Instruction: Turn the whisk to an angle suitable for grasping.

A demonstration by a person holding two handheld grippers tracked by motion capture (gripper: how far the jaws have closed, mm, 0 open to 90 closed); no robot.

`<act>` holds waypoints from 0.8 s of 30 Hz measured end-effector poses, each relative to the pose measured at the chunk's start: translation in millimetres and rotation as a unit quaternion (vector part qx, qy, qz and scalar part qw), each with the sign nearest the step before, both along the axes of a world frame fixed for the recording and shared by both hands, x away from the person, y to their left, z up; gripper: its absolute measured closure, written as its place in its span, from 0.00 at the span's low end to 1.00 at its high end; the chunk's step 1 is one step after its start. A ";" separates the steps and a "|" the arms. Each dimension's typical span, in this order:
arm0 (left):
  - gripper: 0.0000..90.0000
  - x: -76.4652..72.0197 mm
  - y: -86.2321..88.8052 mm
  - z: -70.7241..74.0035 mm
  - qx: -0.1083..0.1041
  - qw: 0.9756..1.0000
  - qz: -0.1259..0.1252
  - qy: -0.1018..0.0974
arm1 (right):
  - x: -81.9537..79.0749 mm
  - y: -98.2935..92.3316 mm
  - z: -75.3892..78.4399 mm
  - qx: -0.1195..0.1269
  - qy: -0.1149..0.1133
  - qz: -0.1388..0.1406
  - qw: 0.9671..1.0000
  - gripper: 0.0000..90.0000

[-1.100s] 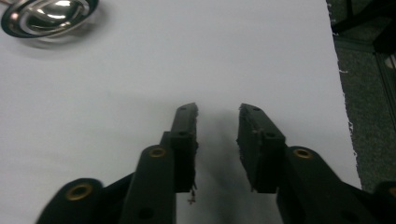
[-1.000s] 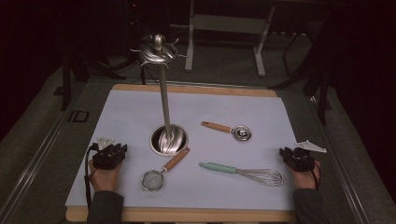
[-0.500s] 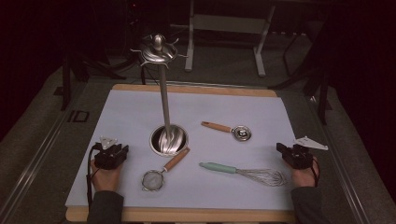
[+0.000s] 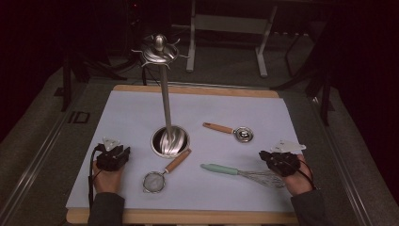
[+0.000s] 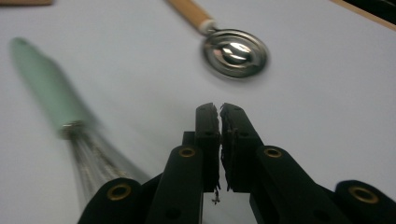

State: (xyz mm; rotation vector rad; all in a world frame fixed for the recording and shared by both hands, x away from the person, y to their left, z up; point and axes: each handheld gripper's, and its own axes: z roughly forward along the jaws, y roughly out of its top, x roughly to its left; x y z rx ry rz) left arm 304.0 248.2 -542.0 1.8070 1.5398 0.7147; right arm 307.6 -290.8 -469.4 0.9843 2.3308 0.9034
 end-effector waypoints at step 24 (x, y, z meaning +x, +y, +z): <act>0.75 0.0 -1.4 -0.2 0.004 1.000 -0.004 -0.001 | 7.7 83.5 -14.2 -0.107 0.082 0.141 0.981 0.90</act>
